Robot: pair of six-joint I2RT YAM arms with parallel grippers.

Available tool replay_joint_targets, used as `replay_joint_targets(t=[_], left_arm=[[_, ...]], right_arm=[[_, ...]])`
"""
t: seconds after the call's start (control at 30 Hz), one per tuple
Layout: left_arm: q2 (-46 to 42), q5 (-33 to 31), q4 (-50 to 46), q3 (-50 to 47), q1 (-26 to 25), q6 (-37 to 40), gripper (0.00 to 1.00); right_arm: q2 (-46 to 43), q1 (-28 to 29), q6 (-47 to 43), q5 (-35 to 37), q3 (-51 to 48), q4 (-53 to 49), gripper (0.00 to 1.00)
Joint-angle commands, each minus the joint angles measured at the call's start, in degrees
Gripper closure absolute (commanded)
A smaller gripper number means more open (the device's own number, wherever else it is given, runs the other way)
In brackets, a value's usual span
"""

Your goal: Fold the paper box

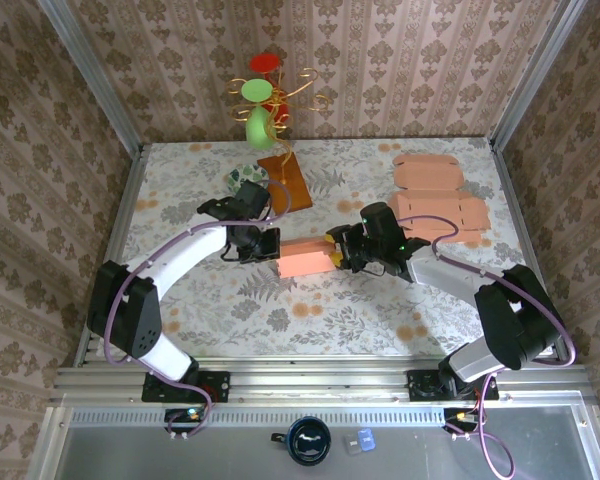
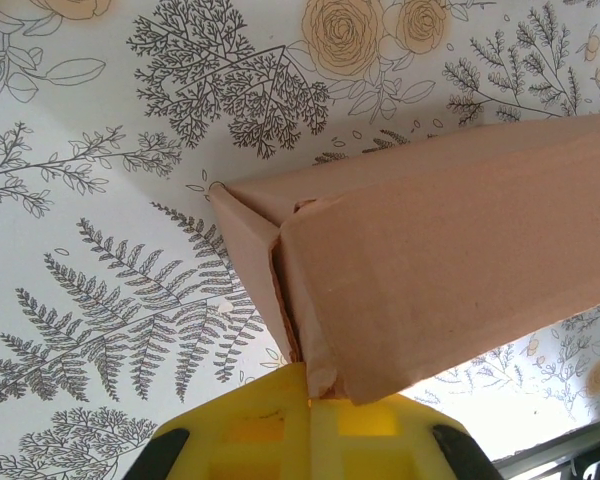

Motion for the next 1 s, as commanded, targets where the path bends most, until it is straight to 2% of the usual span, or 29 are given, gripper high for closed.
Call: replay_joint_targets(t=[0.0, 0.17, 0.27, 0.43, 0.63, 0.97], left_arm=[[-0.8, -0.1, -2.2, 1.1, -0.1, -1.8, 0.92], [-4.6, 3.7, -2.2, 1.7, 0.6, -7.7, 0.69], [-8.2, 5.3, -0.2, 0.3, 1.3, -14.1, 0.65], [-12.3, 3.3, 5.0, -4.4, 2.1, -25.4, 0.59], [-11.3, 5.0, 12.2, -9.0, 3.9, -32.9, 0.57], [-8.5, 6.9, 17.3, -12.8, 4.5, -33.2, 0.61]], right_arm=[[0.8, -0.2, -1.1, -0.3, -0.6, -2.0, 0.56], [1.3, -0.2, -1.2, -0.4, -1.5, -2.5, 0.58], [1.3, -0.2, -1.5, -0.4, -1.4, -3.2, 0.59], [1.4, -0.3, -2.3, -0.3, -1.1, -5.6, 0.61], [1.6, -0.2, -2.6, -0.6, -1.1, -7.2, 0.63], [2.3, -0.2, -2.8, -1.2, -0.6, -9.7, 0.68]])
